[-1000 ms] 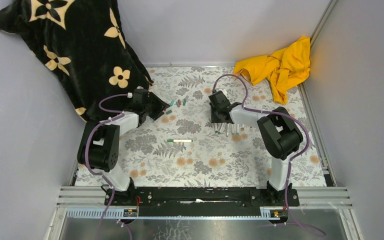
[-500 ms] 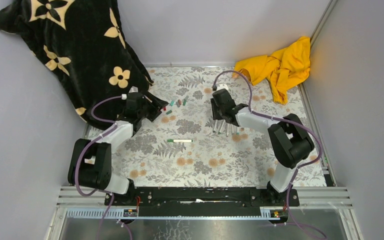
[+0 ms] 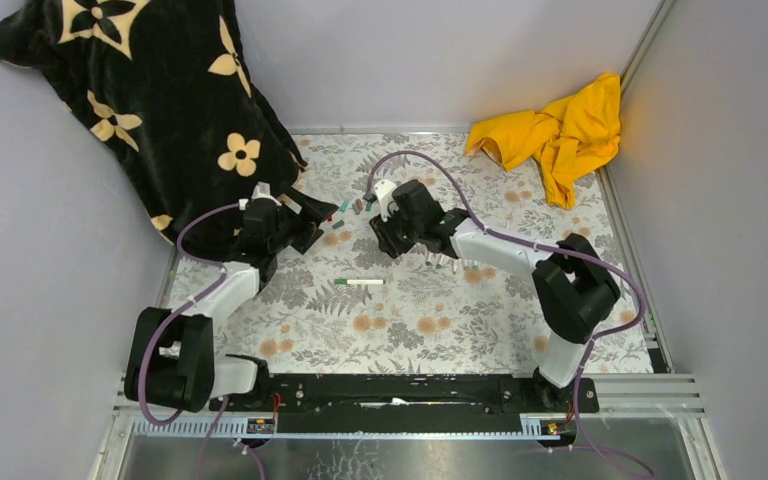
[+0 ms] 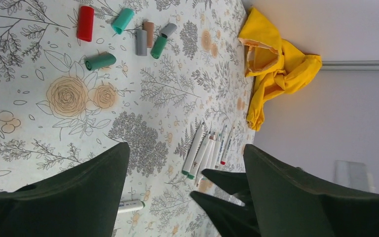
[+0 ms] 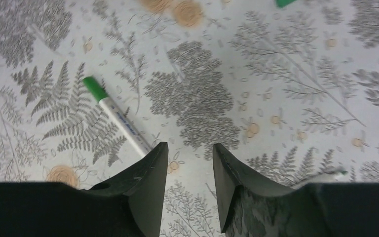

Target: Open the pen caps

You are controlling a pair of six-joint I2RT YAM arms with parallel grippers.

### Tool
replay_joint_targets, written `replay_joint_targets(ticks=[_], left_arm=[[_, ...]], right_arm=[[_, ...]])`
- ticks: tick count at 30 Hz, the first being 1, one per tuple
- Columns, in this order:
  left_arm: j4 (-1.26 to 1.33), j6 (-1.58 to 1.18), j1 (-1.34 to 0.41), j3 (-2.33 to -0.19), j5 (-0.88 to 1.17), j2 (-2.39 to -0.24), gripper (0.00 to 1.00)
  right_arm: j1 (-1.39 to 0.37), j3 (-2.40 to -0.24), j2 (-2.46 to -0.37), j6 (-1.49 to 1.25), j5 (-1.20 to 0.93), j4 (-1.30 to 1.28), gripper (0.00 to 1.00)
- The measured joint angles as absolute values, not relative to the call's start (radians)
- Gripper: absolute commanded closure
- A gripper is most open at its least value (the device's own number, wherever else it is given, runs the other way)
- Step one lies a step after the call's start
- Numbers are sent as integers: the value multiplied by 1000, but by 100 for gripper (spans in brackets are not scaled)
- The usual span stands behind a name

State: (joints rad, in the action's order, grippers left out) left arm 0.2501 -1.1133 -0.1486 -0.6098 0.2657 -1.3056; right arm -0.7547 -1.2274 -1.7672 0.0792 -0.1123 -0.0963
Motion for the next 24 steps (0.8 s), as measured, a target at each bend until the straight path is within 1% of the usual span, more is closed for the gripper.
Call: replay_joint_targets(ticks=[8,17,24], left_arm=[[249,-1130,-144,-565,269,-1209,5],[204,-1140,-142,-515,245,-1045,2],[148,-1139,-132,-515,215,-945,2]], right_arm=[[-814,-1256,-1861,125,-202,-151,53],[-871,-1324,-1951,151,-208,-187,53],[-894,-1329,-1997,154,-208,-198,53]])
